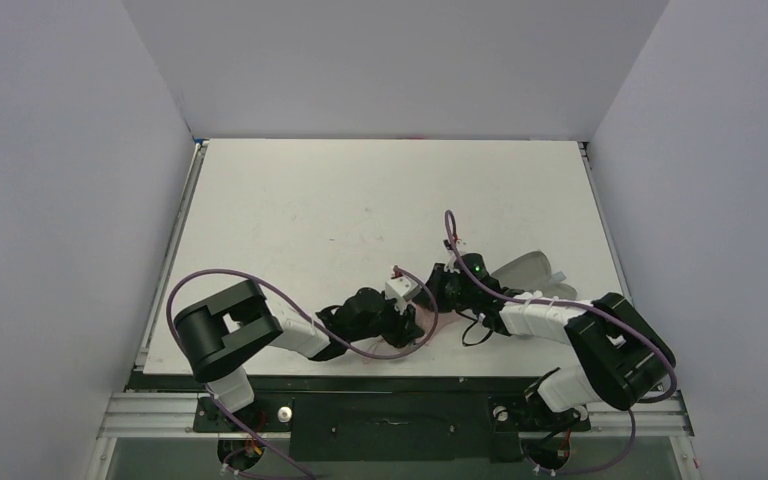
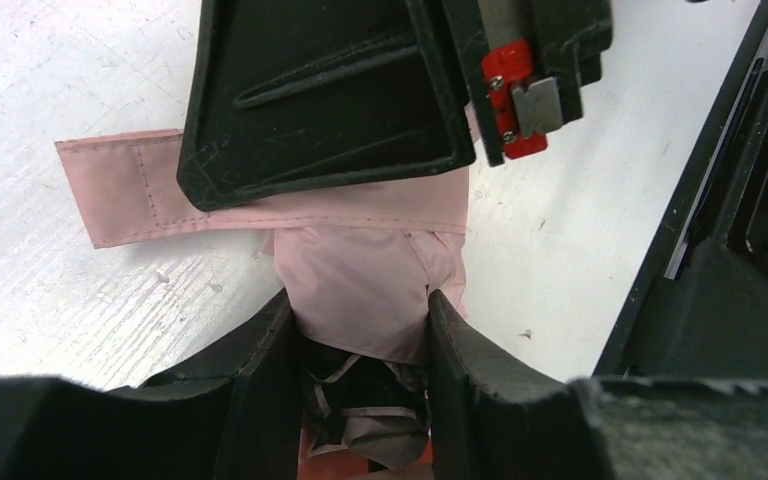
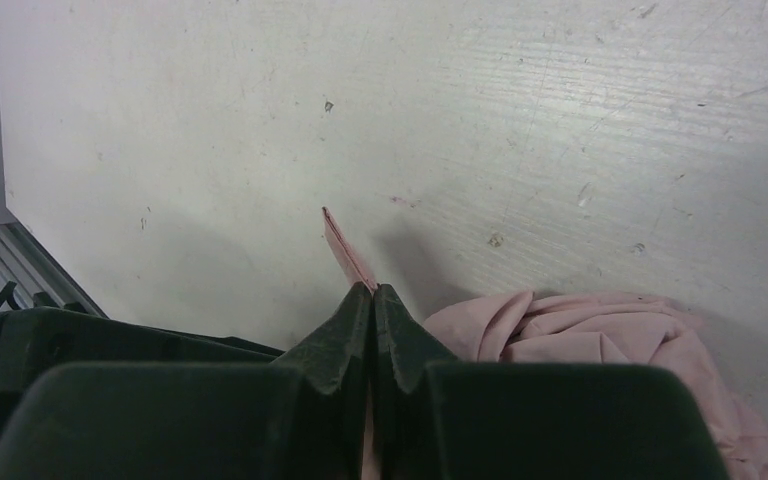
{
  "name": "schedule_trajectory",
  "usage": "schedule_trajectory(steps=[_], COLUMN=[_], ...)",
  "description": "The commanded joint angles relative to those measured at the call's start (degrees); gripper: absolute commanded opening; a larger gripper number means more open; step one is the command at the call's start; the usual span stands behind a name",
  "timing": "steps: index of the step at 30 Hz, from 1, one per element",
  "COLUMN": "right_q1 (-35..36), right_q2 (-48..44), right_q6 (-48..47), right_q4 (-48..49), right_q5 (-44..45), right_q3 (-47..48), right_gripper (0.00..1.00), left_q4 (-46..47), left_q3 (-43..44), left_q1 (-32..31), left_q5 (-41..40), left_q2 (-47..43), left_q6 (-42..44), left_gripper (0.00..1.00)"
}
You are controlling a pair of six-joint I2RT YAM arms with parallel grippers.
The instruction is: Put away the umbrella
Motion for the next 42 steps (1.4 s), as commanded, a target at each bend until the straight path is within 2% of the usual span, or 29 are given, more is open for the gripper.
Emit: schedule_trajectory(steps=[1, 9, 18, 24, 31, 42], right_q1=[0.4, -0.1, -0.9, -1.6, -2.2, -3.0], right_q2=[-2.7, -12.6, -13.8, -10.9, -4.8, 4.1], right_q6=[-1.1, -1.6, -0.6, -0.1, -0.4, -3.4], right_q4=[-11.4, -21.9, -23.1, -22.3, -20.5, -24.0], right_q5=[0.9, 1.8, 1.8, 2.9, 2.6, 4.4], right_q3=[0.5, 9.0, 14.1, 17.3, 19.1, 19.3], right_gripper=[0.00, 0.00, 0.00, 0.00, 0.00, 0.00], left_q4=[0.8, -6.7, -16.4, -21.8, -29.9, -39.0], left_q3=[-0.6, 1.8, 8.3, 12.5, 19.4, 25.6], left_q1=[-0.5, -7.4, -17.0, -22.8, -29.3, -32.6], left_q5=[-2.2, -10.5, -20.8, -30.5, -47.2, -61.2], left_q2=[0.2, -0.9, 2.1, 4.8, 9.4, 15.8], left_q6=[3.4, 7.7, 13.1, 16.3, 19.3, 23.7], left_gripper=[0.00, 0.00, 0.00, 0.00, 0.00, 0.00])
